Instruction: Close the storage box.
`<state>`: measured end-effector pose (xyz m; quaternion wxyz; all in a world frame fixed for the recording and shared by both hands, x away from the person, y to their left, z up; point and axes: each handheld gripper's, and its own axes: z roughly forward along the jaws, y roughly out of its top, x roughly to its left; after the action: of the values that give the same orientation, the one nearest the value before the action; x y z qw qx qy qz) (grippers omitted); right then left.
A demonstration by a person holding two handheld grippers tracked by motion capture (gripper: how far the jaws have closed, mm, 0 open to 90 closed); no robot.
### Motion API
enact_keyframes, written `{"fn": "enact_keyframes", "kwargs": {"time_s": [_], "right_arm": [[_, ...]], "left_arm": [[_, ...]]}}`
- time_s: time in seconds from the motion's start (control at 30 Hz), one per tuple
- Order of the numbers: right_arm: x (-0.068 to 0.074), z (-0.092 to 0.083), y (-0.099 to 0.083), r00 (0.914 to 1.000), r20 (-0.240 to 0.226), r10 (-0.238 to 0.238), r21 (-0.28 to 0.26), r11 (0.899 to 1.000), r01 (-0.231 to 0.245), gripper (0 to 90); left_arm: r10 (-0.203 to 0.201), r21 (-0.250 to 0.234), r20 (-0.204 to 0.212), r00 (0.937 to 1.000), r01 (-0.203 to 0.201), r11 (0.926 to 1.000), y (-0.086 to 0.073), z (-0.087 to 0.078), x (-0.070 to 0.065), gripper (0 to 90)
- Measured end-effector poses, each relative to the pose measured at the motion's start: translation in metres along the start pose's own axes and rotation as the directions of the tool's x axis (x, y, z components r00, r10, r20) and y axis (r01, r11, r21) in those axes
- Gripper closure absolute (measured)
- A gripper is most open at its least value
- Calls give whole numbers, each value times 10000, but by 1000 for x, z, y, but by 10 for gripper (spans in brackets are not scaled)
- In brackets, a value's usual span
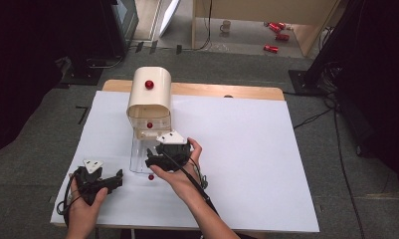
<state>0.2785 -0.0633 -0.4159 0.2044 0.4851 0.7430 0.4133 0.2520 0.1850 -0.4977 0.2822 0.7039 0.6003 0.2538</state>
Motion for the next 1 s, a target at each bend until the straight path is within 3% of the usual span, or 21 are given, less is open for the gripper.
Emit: {"fn": "enact_keyframes", "kwargs": {"time_s": [0.47,1.0], "right_arm": [[7,-25,-36,9998,-119,175,21,9998,-174,104],[23,-21,-72,9975,-186,675,530,9964,-664,124]], "left_arm": [[1,-2,-8,10000,-1,10000,0,0,0,71],[-13,-9,-6,10000,13,10000,0,0,0,71]]}}
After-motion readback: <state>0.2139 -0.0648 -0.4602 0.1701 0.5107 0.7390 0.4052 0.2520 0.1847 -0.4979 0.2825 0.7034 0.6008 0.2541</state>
